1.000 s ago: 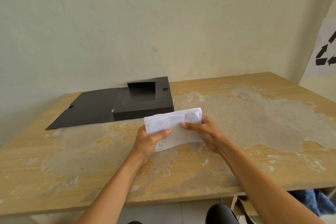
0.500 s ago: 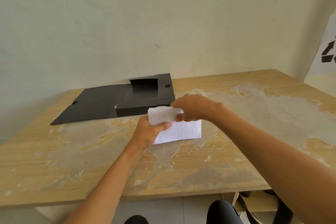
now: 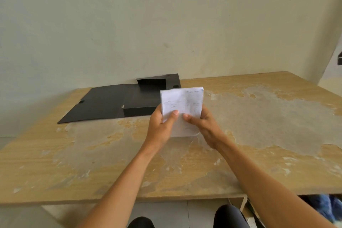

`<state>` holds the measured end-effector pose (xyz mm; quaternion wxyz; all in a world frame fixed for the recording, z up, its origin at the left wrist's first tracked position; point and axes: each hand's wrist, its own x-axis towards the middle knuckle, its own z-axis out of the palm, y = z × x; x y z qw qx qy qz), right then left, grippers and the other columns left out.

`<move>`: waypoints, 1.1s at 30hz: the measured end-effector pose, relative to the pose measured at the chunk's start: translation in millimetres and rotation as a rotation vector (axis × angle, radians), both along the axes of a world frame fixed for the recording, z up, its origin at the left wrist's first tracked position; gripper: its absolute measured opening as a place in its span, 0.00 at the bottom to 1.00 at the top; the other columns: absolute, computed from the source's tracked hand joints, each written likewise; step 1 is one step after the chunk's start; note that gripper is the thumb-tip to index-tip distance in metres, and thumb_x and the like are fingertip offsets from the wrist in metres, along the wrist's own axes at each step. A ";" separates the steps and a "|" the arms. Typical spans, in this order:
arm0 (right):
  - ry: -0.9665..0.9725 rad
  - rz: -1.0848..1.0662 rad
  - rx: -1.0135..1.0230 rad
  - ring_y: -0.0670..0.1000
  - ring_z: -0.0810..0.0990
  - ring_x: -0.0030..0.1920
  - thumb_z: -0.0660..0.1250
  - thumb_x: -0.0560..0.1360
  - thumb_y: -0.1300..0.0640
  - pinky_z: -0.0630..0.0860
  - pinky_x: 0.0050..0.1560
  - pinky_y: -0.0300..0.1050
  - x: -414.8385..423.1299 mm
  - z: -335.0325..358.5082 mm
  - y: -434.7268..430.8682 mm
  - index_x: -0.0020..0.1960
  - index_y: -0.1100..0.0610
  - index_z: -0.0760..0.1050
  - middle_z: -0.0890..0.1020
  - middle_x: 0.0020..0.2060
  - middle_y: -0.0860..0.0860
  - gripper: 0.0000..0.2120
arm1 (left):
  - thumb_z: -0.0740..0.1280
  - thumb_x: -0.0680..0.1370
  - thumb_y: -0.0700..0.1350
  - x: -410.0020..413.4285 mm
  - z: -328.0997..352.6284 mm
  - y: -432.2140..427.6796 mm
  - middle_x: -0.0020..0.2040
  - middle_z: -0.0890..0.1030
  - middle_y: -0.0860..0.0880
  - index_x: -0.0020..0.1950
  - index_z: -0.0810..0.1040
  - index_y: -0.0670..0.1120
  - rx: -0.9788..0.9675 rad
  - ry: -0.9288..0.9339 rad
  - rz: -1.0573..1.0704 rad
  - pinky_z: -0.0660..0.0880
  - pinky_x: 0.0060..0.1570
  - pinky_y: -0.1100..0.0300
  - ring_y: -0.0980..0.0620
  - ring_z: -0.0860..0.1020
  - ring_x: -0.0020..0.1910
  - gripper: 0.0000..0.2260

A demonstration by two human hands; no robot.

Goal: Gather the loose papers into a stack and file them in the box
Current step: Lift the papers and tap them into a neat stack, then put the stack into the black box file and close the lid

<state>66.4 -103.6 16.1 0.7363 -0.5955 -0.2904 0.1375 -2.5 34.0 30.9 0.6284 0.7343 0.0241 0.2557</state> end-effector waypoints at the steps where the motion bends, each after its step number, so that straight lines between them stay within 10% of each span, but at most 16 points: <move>1: 0.007 0.010 0.001 0.57 0.80 0.57 0.69 0.73 0.62 0.79 0.51 0.47 -0.5 -4.8 1.2 0.66 0.59 0.70 0.79 0.59 0.60 0.22 | 0.66 0.78 0.43 0.1 -5.7 -0.8 0.54 0.81 0.53 0.63 0.74 0.48 0.033 0.001 0.006 0.78 0.47 0.62 0.57 0.80 0.53 0.13; 6: 0.026 0.006 -0.068 0.46 0.82 0.51 0.70 0.70 0.57 0.79 0.46 0.40 3.6 -1.5 1.8 0.65 0.60 0.64 0.79 0.56 0.55 0.26 | 0.65 0.78 0.44 2.1 -18.7 5.7 0.57 0.80 0.52 0.66 0.71 0.49 0.006 0.018 0.019 0.79 0.50 0.58 0.56 0.79 0.55 0.16; 15: -0.066 -0.004 -0.218 0.60 0.74 0.64 0.64 0.74 0.55 0.73 0.63 0.61 3.0 -15.9 4.5 0.70 0.62 0.62 0.73 0.63 0.63 0.27 | 0.63 0.79 0.43 4.6 -28.9 10.6 0.58 0.79 0.50 0.65 0.70 0.49 -0.083 0.125 0.020 0.76 0.55 0.57 0.54 0.78 0.57 0.14; 24: -0.129 -0.103 -0.352 0.52 0.76 0.62 0.61 0.78 0.62 0.76 0.61 0.54 7.9 -21.4 9.1 0.69 0.56 0.64 0.77 0.61 0.53 0.20 | 0.57 0.82 0.42 -1.2 -27.1 6.4 0.62 0.73 0.55 0.70 0.62 0.49 0.100 0.148 0.022 0.70 0.50 0.71 0.59 0.72 0.61 0.17; 33: -0.317 -0.237 -0.453 0.47 0.78 0.46 0.68 0.75 0.50 0.75 0.41 0.36 33.0 20.9 51.7 0.58 0.54 0.67 0.78 0.47 0.48 0.16 | 0.61 0.78 0.40 26.1 26.3 68.1 0.55 0.77 0.50 0.58 0.69 0.46 0.084 0.122 0.276 0.76 0.43 0.59 0.54 0.77 0.50 0.09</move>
